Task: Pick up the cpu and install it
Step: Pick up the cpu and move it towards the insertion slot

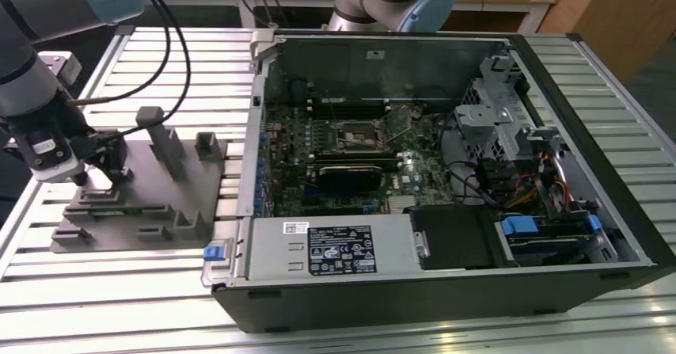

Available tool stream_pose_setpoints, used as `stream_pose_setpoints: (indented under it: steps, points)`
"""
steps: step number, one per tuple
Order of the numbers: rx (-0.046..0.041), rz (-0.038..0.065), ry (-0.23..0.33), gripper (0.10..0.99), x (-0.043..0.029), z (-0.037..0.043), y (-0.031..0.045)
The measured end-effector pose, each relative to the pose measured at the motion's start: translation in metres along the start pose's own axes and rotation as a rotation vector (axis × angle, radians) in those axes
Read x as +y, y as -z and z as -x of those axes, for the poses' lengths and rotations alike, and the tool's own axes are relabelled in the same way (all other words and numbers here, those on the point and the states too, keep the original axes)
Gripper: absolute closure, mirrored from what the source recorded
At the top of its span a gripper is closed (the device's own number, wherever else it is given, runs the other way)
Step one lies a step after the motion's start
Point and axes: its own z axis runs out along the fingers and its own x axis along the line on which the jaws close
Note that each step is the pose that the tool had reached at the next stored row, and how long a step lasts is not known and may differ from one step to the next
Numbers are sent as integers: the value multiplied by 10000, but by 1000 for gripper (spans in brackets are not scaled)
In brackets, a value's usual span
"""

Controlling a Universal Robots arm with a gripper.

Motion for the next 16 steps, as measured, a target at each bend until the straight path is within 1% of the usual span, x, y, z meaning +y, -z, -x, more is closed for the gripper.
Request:
stream_pose_setpoints:
  steps: [4, 8, 11, 13, 16]
  points:
    - [-1, 1, 0, 549, 6, -1, 111]
    - [0, 0, 0, 549, 13, -1, 248]
    - [-1, 1, 0, 549, 18, -2, 337]
    - [0, 0, 0, 549, 19, -2, 373]
    - [0, -1, 0, 549, 20, -2, 394]
